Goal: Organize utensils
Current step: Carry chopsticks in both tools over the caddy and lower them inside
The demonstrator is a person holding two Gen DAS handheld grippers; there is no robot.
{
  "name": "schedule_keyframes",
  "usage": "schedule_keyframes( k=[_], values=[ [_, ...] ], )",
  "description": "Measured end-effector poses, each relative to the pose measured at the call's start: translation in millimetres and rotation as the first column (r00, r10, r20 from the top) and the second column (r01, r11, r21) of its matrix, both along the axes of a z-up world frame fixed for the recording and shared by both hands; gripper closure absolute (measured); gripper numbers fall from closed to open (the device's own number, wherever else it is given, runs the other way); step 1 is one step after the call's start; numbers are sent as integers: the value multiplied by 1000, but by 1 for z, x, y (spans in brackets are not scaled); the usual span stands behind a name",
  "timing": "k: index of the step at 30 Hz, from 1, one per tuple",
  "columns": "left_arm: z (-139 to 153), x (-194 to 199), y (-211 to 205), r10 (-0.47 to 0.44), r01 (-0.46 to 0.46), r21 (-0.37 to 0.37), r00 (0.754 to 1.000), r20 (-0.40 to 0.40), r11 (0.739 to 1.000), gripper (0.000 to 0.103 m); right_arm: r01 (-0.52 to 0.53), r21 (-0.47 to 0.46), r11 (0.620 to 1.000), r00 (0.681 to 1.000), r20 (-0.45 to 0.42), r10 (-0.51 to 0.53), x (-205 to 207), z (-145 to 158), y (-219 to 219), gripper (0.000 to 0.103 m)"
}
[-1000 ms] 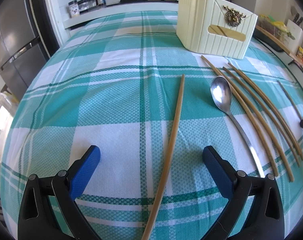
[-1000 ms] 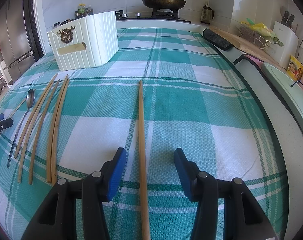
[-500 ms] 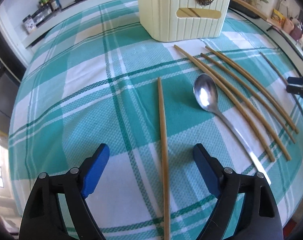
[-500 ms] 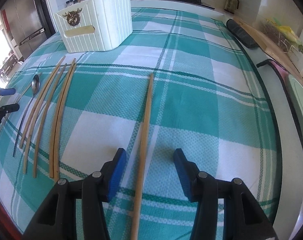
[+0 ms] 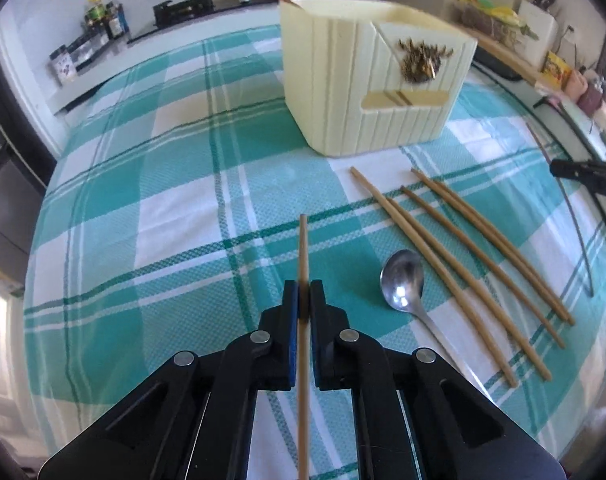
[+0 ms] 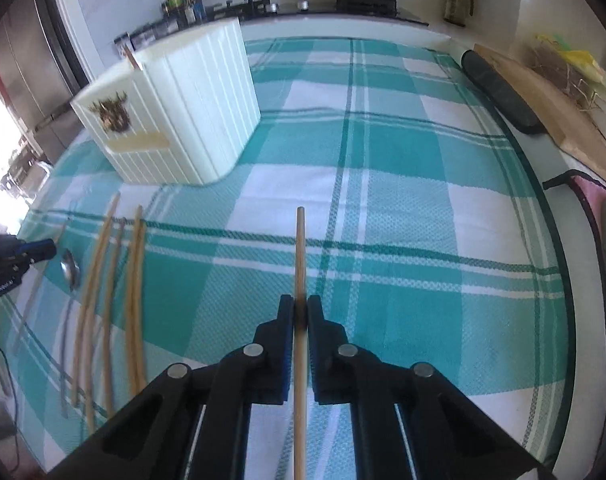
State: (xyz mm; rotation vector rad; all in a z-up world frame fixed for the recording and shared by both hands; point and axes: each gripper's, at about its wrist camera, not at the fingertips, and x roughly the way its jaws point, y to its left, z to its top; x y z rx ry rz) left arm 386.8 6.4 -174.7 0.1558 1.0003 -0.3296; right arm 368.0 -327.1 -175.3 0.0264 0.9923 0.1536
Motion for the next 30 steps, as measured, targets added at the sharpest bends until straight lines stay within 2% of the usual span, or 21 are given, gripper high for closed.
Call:
schedule_keyframes(
  k=[3,7,11,14,18,22,26,30],
  values=[
    [33,-17,18,45,-39,-70,996,73,997,99,-17,73,997,995,97,10,-25,36,2,96],
    [75,-44,40,76,-47,-189,986,147,981,99,-68,115,991,977,208,43,-60,83,9,96],
    [102,-65,51,103,-45,-257,972,214,965,99,-107,96,990,951,301,74,-95,116,19,96],
    [113,-76,54,126,-52,-292,962,241,955,99,-110,84,990,934,348,74,-111,128,25,96],
    [123,-84,54,141,-58,-295,953,267,954,99,-106,70,992,915,397,70,-117,139,32,96],
    [134,-82,55,148,-59,-300,948,283,952,99,-114,68,991,909,410,76,-112,147,36,96],
    [158,-69,57,167,-57,-344,939,301,937,99,-117,58,991,910,407,83,-96,157,35,96],
    [203,-49,58,226,-61,-396,895,384,916,100,-114,44,993,891,446,82,-75,181,35,96]
  ],
)
